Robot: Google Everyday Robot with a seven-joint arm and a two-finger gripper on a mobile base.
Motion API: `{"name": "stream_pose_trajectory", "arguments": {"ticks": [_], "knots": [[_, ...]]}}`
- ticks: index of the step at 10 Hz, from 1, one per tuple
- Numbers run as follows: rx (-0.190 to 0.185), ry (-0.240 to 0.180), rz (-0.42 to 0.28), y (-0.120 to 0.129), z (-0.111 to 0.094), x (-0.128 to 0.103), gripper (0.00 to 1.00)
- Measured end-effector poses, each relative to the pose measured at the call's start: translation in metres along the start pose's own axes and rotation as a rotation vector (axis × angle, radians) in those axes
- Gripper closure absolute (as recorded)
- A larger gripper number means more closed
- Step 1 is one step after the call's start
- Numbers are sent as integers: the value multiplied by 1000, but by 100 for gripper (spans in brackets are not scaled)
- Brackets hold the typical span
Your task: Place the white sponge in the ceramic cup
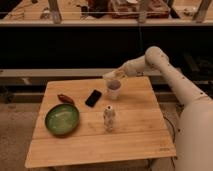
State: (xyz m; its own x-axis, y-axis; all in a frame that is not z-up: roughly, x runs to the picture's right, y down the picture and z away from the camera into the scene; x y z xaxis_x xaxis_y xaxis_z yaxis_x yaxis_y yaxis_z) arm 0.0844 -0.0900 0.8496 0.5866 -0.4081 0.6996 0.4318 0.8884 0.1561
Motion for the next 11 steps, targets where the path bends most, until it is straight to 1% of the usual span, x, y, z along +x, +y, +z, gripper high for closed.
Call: {"name": "stream_pose_trajectory", "arguments": {"ticks": [2, 4, 5, 6, 7, 8, 9, 11], "knots": [[-10, -2, -4, 5, -6, 2, 95], [-10, -4, -4, 8, -11, 3, 95], [-11, -6, 1, 10, -14, 4, 89], [-13, -7, 4, 12, -15, 5, 83], [-22, -19, 8, 13, -15, 5, 70], [-27, -25, 6, 12, -13, 3, 59], [-28, -25, 5, 11, -13, 3, 51], [-30, -24, 6, 11, -12, 3, 32]]}}
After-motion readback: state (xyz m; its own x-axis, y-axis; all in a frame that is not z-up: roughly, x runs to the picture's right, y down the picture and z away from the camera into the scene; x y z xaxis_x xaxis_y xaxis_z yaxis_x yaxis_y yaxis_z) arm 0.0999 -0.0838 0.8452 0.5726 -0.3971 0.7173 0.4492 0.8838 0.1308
